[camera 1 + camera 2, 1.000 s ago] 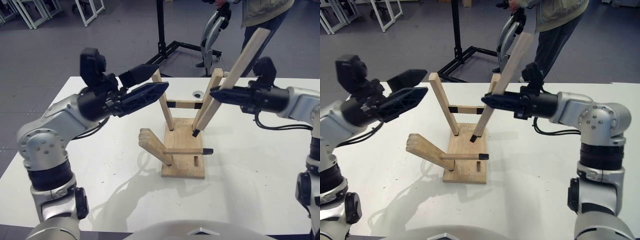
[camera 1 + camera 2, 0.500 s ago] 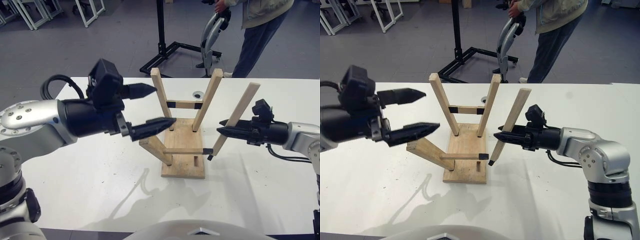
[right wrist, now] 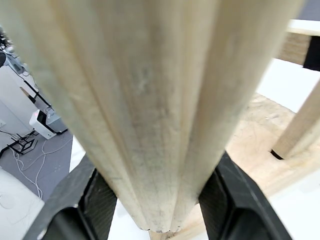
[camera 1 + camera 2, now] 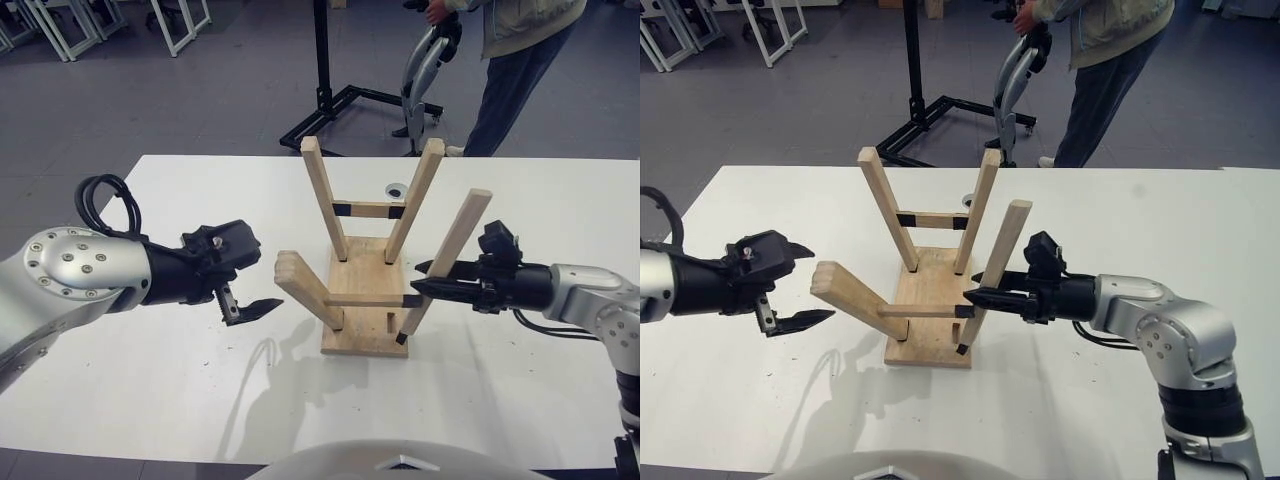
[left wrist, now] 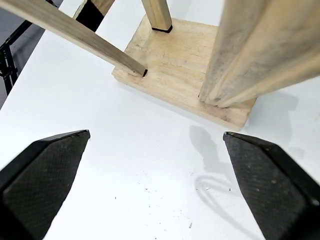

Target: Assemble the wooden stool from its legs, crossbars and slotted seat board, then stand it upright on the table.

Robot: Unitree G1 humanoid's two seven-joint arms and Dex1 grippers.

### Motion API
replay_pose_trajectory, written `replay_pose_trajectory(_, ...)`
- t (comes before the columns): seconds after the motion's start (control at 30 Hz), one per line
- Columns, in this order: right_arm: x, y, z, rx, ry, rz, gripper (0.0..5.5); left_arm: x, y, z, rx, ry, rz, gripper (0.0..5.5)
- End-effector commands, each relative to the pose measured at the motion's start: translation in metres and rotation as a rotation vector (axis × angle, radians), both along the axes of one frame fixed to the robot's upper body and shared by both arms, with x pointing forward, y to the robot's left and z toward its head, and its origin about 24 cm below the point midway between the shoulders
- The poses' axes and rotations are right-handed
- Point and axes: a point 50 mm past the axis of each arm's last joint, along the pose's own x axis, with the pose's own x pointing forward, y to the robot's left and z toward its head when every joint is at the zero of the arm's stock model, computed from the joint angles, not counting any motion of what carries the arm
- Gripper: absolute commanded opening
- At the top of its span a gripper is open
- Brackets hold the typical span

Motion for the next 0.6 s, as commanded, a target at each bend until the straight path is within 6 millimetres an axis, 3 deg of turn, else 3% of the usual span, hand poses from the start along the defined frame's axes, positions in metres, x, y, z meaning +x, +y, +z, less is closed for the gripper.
replay_pose_trajectory(0.03,-0.002,0.007,0.0,0.019,-0.007,-0.001,2.04,0.0,0.001,-0.005,0.002,0.01,-0.024,4.94)
replay_pose_trajectory(0.13,0.0,0.011,-0.003,0.006,-0.025,-0.012,2.04,-0.008,-0.002,-0.018,-0.005,0.084,-0.044,4.94)
replay_pose_trajectory(0.33,-0.003,0.031,-0.005,0.043,-0.042,0.003,2.04,-0.017,0.01,-0.047,0.031,0.208,0.008,4.94)
replay_pose_trajectory(0.5,0.007,0.01,-0.012,0.045,-0.1,-0.096,2.04,-0.03,0.019,-0.088,0.033,0.346,0.057,4.94)
replay_pose_trajectory(0.6,0.008,0.0,-0.024,0.051,-0.158,-0.122,2.04,-0.032,0.018,-0.099,0.012,0.365,0.062,4.94)
